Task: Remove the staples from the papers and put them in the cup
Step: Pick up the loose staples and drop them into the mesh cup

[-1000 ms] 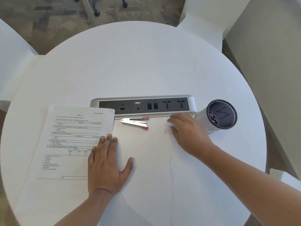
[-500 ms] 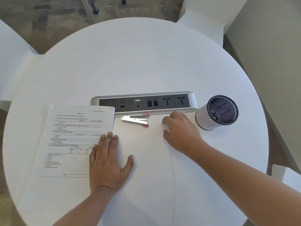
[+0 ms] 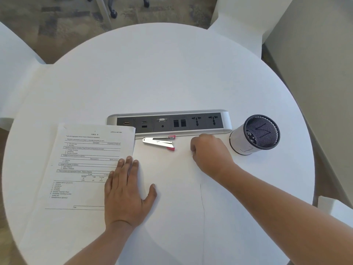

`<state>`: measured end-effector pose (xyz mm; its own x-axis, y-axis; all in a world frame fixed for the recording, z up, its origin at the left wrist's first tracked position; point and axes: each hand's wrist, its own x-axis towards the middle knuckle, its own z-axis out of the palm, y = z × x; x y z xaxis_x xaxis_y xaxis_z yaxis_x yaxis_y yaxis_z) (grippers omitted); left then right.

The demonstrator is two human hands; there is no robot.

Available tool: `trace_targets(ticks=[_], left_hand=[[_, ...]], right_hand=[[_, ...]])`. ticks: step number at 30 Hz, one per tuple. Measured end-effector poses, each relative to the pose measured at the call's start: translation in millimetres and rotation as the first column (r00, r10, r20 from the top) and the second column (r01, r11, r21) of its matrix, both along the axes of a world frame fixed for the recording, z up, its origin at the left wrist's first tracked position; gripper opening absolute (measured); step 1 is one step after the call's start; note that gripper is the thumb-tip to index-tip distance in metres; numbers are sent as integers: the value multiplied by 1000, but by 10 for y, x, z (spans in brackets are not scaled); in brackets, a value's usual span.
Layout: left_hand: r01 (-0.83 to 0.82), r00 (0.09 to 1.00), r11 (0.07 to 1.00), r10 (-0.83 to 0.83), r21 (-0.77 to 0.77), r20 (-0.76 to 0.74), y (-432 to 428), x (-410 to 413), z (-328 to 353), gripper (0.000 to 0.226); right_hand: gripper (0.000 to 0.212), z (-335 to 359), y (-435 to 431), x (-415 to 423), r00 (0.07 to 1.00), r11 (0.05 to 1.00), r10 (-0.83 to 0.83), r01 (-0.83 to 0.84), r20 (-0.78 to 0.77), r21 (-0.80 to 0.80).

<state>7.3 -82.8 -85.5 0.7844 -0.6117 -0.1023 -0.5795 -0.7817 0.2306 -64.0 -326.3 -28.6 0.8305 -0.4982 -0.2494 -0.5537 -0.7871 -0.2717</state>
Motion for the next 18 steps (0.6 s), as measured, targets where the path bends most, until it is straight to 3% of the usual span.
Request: trace_targets(ticks=[4,7,15,18], left_hand=[[5,1000,1000,-5,1,-1,5,0,-5,81],[6,1000,1000,-6,-17,-4,8,1,-2,80],[17,1000,1000,-18,-26,-20,26,19,-8,82],[21,999,999,-22,-36,-24,13,7,-2,83]], right_hand=[[16,161,-109,-12,952,932,-286,250,107,263],[16,366,-163,-66,889,843,-432,339,152,417],[13,984,-331,-356,731,635,-657,406,183,657],[14,1153,-545,-540,647,614,-726,456,234,644]])
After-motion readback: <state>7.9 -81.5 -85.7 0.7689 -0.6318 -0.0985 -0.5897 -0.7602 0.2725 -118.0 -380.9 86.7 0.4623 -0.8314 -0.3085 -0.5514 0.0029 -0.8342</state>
